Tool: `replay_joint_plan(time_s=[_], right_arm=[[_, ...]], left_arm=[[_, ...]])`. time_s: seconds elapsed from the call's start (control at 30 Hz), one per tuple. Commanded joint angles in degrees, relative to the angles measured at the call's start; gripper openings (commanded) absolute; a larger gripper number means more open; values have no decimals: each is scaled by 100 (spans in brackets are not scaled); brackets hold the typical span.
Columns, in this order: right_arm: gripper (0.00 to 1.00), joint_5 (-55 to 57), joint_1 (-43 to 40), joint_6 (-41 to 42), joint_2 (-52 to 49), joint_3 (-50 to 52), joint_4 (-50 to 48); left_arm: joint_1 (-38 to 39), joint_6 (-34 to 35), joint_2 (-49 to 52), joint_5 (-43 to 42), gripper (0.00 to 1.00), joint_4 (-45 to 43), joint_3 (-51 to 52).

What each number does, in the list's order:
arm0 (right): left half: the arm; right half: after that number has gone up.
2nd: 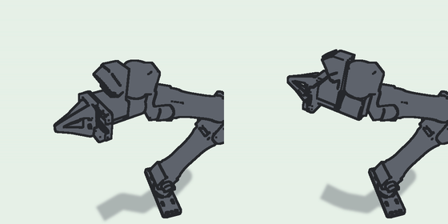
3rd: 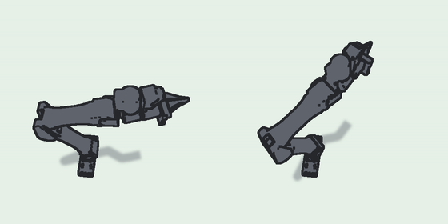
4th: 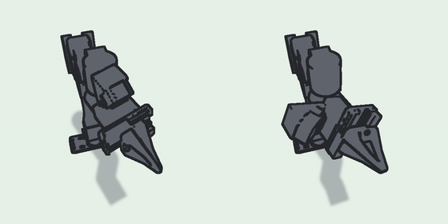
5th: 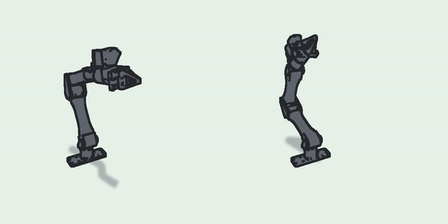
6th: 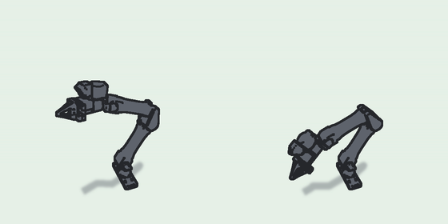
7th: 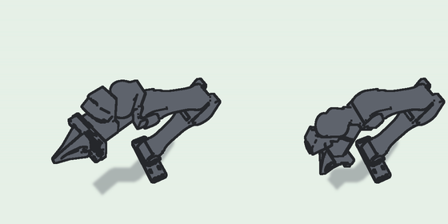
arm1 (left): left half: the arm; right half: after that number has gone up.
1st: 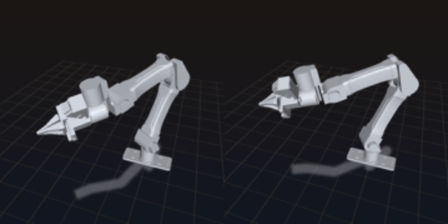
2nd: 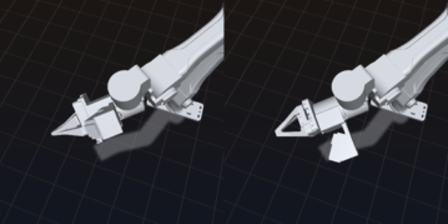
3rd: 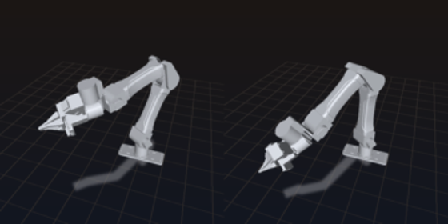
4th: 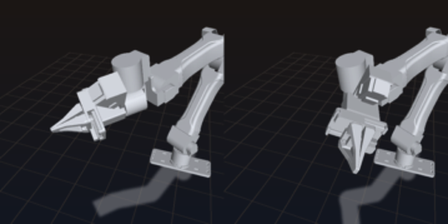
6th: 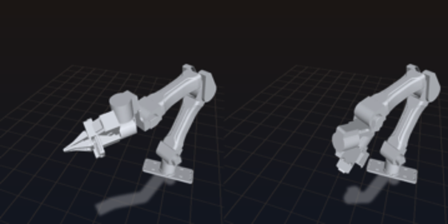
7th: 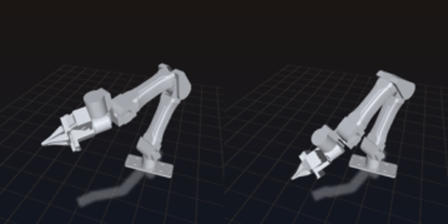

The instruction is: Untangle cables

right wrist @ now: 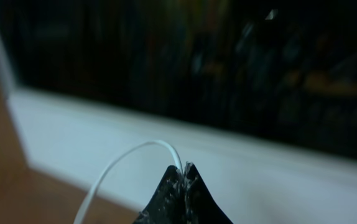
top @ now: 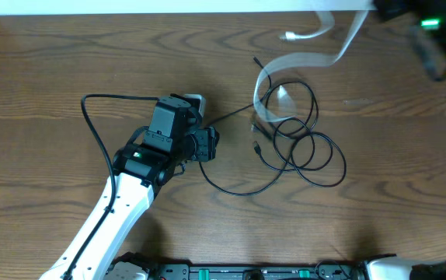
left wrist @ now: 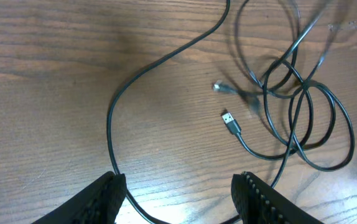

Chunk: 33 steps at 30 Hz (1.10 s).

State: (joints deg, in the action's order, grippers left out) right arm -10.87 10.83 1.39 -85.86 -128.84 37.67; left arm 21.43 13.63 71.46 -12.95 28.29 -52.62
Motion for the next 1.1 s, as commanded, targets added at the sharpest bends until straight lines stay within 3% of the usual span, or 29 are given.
replay_joint_plan(time_s=[0.0, 0.1, 0.33, 0.6, 0.8, 1.07], right_arm=[[1, 22, -503, 348, 31, -487, -79], [1, 9, -1233, 754, 31, -713, -138], [1, 42, -2061, 730, -284, -713, 671], [1, 48, -3331, 669, -1447, -713, 1633], [1, 459, -4728, 498, -2280, -713, 2293], [1, 428, -6220, 496, -3005, -713, 2247]], left_arm=[[-20, -55, -42, 37, 60, 15, -114], [-20, -52, -42, 37, 60, 13, -114], [-20, -52, -42, 35, 60, 15, -114], [-20, -52, -42, 35, 60, 168, -114], [-20, -52, -42, 33, 60, 168, -114], [-17, -52, -42, -52, 60, 326, -114]])
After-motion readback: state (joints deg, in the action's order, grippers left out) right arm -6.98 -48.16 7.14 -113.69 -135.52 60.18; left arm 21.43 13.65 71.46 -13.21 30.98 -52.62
